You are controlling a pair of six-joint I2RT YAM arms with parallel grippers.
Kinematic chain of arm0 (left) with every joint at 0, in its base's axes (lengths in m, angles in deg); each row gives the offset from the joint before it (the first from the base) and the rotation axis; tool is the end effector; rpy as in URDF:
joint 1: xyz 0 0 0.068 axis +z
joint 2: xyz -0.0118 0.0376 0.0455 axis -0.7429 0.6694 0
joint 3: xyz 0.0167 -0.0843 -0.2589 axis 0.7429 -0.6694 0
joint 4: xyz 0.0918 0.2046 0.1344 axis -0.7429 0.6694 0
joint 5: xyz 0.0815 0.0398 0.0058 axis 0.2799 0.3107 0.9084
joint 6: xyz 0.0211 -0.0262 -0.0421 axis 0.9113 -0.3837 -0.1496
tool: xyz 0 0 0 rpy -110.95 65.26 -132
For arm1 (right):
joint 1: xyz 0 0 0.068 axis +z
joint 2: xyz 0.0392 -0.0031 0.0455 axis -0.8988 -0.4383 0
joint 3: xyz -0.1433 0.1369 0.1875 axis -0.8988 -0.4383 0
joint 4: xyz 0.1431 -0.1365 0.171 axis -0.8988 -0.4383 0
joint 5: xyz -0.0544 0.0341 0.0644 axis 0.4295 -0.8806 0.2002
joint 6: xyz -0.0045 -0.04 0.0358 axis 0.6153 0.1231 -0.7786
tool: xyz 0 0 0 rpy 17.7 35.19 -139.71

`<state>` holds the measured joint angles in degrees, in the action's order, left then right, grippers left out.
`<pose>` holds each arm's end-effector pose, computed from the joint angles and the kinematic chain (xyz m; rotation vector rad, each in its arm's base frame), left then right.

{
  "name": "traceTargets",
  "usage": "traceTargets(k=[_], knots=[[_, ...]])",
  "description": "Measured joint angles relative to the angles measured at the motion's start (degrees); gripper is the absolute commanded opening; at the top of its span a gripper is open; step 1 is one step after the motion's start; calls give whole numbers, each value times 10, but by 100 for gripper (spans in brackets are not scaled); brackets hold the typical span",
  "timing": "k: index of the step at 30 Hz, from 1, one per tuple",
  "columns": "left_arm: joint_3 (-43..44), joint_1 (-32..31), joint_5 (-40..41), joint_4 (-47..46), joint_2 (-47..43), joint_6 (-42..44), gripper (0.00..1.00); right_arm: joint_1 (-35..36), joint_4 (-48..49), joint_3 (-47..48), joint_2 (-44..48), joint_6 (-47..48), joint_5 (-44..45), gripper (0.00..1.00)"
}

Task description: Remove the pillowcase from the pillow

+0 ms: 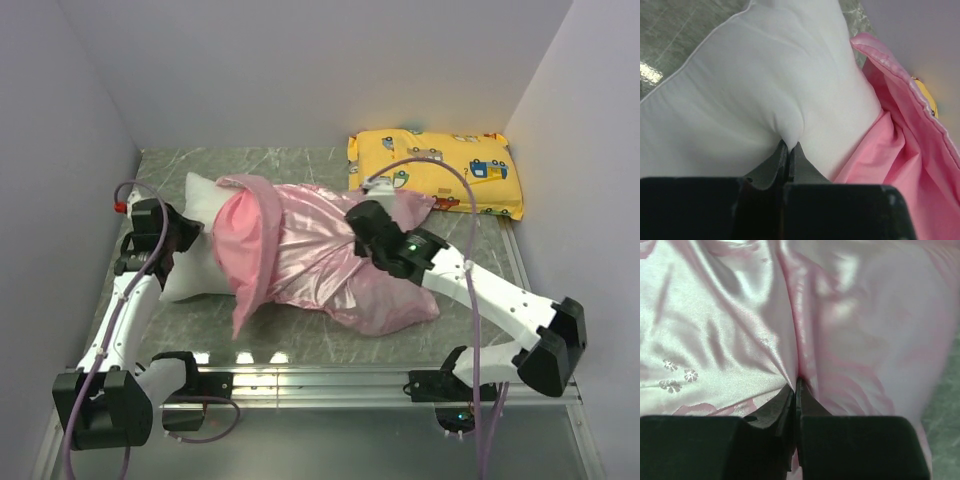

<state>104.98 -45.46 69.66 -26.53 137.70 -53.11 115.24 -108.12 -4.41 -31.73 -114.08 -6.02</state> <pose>0.2298 0.0105 0.2810 -1.0110 1.9011 -0.5110 0.1947 0.2128 0.3287 -0.1610 2.1865 0.1448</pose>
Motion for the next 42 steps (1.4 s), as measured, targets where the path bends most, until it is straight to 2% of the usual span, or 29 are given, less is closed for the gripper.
traceTargets(k=[6, 12, 13, 16, 17, 20, 26, 30, 37, 39, 41, 42], knots=[[26, 45, -43, 29, 14, 14, 1, -120, 24, -96, 57, -8, -14, 2], [37, 64, -77, 44, 22, 25, 0, -145, 56, -128, 57, -14, -42, 1], [40, 66, -79, 47, 25, 29, 0, -147, 58, -128, 58, -13, -48, 5], [45, 69, -81, 47, 32, 36, 1, -150, 59, -128, 67, -6, -66, 34], [45, 71, -81, 47, 32, 39, 1, -150, 58, -128, 73, -2, -71, 51], [45, 78, -77, 44, 31, 44, 1, -133, 42, -117, 96, 16, -70, 72], [40, 87, -72, 37, 29, 50, 1, -19, 39, -3, 80, 52, -63, 85], [36, 87, -73, 33, 26, 55, 0, 42, 61, 105, -3, 79, -65, 90], [35, 87, -73, 31, 25, 57, 1, 54, 39, 343, -261, 114, -78, 94], [35, 87, -73, 31, 25, 58, 1, 53, 31, 389, -323, 123, -86, 91], [35, 87, -73, 32, 25, 59, 1, 51, 13, 415, -366, 131, -88, 66], [35, 87, -73, 32, 25, 59, 1, 49, 7, 421, -379, 134, -89, 50]])
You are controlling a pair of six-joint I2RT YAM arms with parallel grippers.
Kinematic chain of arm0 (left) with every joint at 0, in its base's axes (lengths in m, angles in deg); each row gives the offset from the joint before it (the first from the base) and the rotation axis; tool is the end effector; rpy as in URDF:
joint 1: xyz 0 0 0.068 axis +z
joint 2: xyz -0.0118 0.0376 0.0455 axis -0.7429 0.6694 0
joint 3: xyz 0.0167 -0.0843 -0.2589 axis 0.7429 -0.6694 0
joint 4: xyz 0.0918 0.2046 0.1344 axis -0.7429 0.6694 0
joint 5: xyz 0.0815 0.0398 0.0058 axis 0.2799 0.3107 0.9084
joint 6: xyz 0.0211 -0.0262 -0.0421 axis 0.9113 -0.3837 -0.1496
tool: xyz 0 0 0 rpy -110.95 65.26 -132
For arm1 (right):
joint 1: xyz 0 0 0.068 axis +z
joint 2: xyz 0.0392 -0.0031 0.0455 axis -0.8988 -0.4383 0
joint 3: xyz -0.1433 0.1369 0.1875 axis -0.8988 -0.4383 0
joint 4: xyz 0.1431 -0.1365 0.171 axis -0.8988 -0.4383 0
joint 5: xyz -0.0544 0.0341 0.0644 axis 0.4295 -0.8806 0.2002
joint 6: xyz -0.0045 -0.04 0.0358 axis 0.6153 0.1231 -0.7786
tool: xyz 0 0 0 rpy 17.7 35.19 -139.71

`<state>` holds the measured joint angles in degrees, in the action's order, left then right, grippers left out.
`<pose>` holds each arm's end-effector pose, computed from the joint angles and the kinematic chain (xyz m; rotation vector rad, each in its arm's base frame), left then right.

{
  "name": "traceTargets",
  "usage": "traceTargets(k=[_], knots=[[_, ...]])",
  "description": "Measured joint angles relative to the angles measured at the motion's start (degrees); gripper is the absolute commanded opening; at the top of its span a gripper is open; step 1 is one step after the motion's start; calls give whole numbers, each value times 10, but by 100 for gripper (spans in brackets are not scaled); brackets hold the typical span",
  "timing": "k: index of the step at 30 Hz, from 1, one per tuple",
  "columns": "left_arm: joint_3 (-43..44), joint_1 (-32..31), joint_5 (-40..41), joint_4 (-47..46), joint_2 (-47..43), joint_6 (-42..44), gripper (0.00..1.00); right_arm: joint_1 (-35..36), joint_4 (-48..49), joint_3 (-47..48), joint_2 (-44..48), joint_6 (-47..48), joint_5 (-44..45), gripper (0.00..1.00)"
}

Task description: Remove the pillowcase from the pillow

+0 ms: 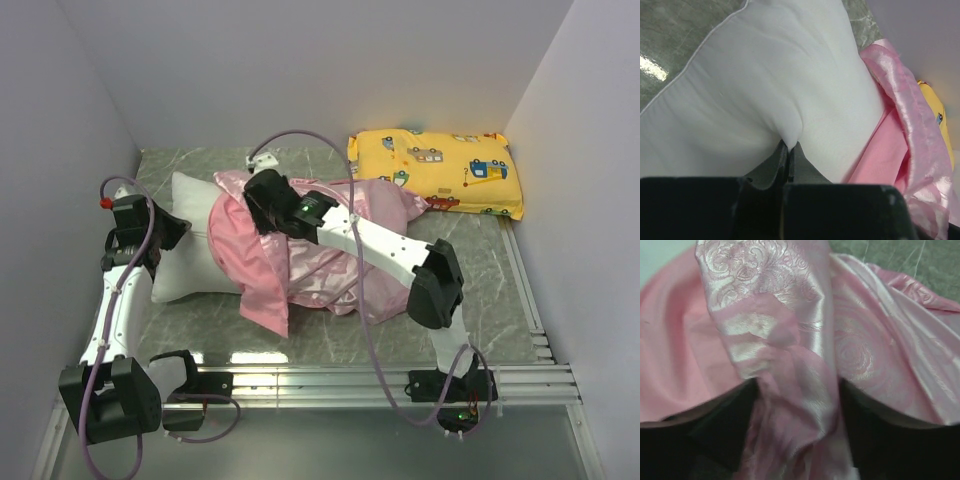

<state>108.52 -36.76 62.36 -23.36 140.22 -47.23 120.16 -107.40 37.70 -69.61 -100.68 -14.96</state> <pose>0.2340 0.0422 0.2879 -1.0060 1.9386 -0.4871 0.2693 0.3772 0.3348 -0.5594 2.1130 0.2739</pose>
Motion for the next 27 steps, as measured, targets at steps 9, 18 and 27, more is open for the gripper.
traceTargets(k=[9, 18, 27], knots=[[1, 4, -5, 7, -9, 1, 0, -118, 11, -150, 100, -51, 2, 0], [1, 69, -82, 24, -24, 2, 0, -267, 19, -326, 295, -105, -9, 0], [72, 12, -44, 40, 40, 71, 52, -210, 45, -339, 246, -105, 8, 0]])
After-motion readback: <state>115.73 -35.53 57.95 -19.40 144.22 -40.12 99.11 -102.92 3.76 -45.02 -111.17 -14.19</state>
